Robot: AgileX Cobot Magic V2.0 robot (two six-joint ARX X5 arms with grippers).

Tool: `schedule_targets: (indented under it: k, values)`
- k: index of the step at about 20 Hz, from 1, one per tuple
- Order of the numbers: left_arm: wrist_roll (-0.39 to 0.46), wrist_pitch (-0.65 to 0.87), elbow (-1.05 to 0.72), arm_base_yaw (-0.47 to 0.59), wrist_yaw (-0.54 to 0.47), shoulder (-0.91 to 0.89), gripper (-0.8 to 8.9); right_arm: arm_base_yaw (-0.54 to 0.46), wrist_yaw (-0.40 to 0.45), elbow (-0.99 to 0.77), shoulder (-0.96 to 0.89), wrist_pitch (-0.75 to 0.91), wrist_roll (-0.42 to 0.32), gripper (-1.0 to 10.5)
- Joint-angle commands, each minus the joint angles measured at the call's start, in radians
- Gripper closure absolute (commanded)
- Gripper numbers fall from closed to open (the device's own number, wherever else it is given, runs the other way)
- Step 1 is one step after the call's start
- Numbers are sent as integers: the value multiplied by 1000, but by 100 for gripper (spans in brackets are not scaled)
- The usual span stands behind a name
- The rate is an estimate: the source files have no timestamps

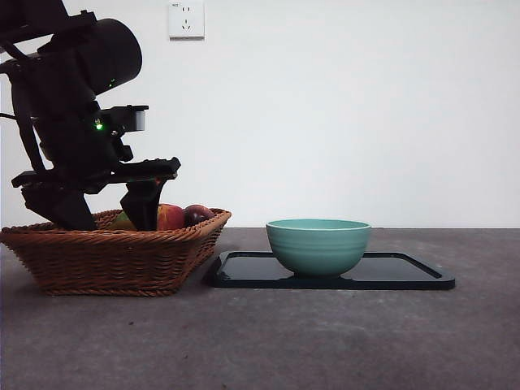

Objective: Pick up the wifruite, put it on the bowl, pick up the plate, put it on desk

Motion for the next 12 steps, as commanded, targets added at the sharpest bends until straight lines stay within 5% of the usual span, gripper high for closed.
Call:
schedule_targets:
  k: [1,7,12]
  values:
    - [8,-3,10,-5,-2,10,429,5,0,7,2,10,3,771]
    - [9,-76,10,-12,18,-194,430,5,1,7,2,22,3,771]
    - [13,-163,10,-24,265,-445,434,5,1,7,2,22,2,771]
